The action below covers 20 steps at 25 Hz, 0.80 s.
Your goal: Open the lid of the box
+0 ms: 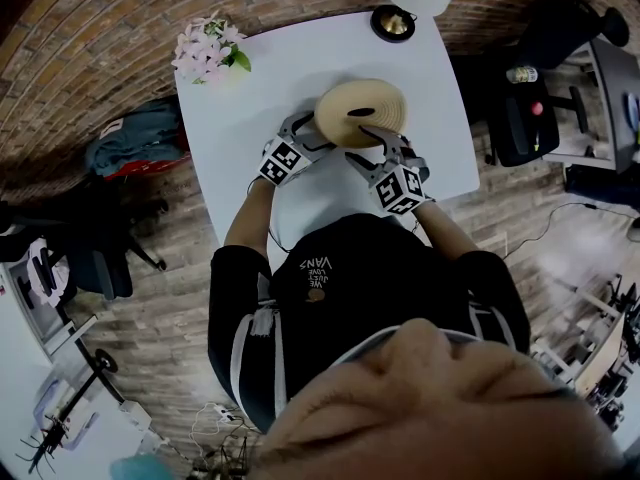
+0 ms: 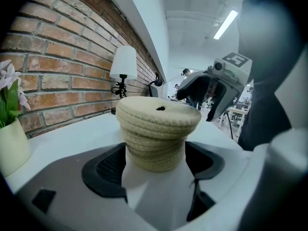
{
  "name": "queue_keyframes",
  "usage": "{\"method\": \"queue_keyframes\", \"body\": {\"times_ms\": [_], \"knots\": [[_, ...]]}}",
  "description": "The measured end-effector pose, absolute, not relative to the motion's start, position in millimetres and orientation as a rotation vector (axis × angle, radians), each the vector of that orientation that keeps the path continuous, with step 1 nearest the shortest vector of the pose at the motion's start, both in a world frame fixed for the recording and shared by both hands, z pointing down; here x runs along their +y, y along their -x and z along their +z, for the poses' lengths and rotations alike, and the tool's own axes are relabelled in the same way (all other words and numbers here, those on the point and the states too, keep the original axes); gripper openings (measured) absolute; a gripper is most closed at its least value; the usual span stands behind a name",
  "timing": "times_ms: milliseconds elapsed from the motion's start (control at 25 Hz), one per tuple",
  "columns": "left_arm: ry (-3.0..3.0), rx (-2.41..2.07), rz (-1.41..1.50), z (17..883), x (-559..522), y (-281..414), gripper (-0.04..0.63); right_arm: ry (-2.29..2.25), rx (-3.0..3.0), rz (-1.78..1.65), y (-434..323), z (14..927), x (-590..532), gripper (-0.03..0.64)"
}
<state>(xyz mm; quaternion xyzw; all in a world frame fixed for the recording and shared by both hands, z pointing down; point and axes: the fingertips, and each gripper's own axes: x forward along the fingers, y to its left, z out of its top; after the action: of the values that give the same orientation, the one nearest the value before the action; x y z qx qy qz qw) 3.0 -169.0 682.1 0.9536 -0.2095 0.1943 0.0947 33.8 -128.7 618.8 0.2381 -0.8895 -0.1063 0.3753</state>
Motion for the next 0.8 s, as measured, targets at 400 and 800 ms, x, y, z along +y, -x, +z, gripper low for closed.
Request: {"method": "queue_keyframes", "body": {"times_ms": [400, 800], "knots": [[-2.842, -0.606, 0.595, 684, -171, -4, 0.374, -0.472, -2.105, -0.457, -31, 644, -129, 0.256], [-2.833, -0.632, 0.613, 686, -174, -3, 0.373, -0.495, -2.141, -0.433, -28, 634, -133, 0.169]]}}
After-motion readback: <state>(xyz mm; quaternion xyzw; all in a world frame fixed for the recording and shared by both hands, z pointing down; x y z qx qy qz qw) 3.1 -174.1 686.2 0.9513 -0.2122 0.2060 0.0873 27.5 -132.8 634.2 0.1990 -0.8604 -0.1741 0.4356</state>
